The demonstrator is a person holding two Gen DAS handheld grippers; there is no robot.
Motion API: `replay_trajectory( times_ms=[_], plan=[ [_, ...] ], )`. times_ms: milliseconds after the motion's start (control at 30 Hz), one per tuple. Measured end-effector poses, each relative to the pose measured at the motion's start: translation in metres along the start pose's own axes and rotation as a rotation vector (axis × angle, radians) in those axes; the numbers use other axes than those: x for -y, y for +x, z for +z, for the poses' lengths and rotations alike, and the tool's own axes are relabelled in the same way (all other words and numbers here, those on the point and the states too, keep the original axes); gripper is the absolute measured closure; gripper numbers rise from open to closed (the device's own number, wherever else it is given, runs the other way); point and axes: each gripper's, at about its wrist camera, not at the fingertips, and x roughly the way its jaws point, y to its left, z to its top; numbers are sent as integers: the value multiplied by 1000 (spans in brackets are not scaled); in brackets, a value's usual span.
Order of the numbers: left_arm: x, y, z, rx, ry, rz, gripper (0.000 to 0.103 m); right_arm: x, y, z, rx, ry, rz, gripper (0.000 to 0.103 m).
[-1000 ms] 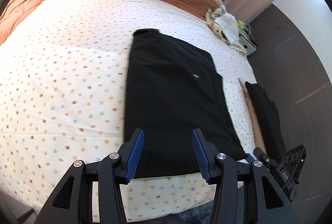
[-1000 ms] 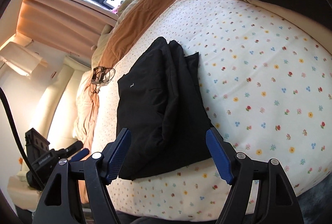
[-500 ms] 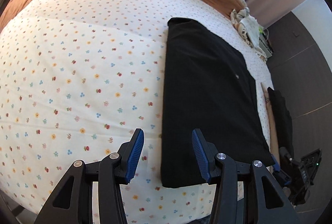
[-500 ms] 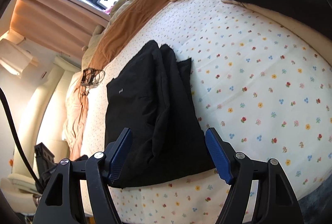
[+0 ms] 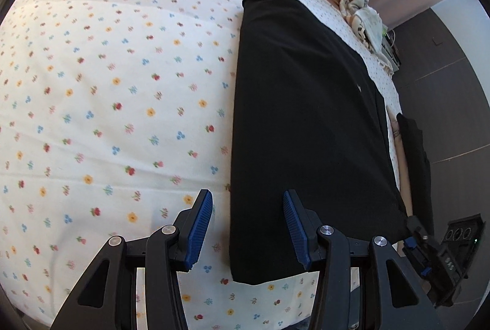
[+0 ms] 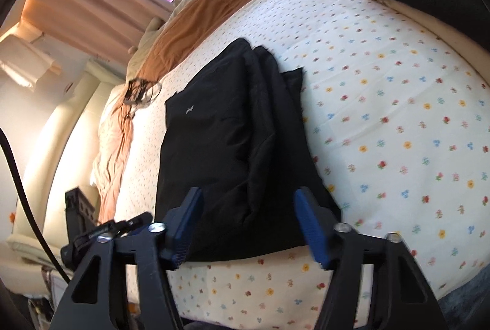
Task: Fold large clothes
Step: 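Press and smooth the folded black shirt with both open grippers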
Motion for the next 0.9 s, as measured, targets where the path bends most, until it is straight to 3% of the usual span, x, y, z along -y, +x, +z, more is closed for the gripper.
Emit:
replay_trajectory(
  times_ms=[33, 133, 333, 433, 667, 767, 833, 900],
  plan=[
    [2, 2, -1, -5, 1, -9, 53, -1, -2, -2, 15, -10, 6, 91],
    [10, 3, -4, -12, 17, -23, 53, 2, -15, -6, 79, -26, 24, 94],
    [21, 6, -5, -5, 48, -10, 54, 46, -13, -18, 73, 82, 30, 95],
    [24, 14, -7, -12, 63, 1, 62, 63, -3, -26, 52, 134, 32, 96],
    [35, 19, -10, -26, 118, 47, 62, 67, 13, -31, -6, 165, -93, 96],
    [32, 17, -3, -24, 108, 47, 62, 60, 6, -14, -1, 153, -98, 76],
    [33, 17, 6, -5, 106, 48, 62, 59, 2, -1, 23, 141, -112, 44],
    [32, 18, 14, 1, 96, 45, 62, 60, -3, 16, 51, 142, -99, 40]
  ],
)
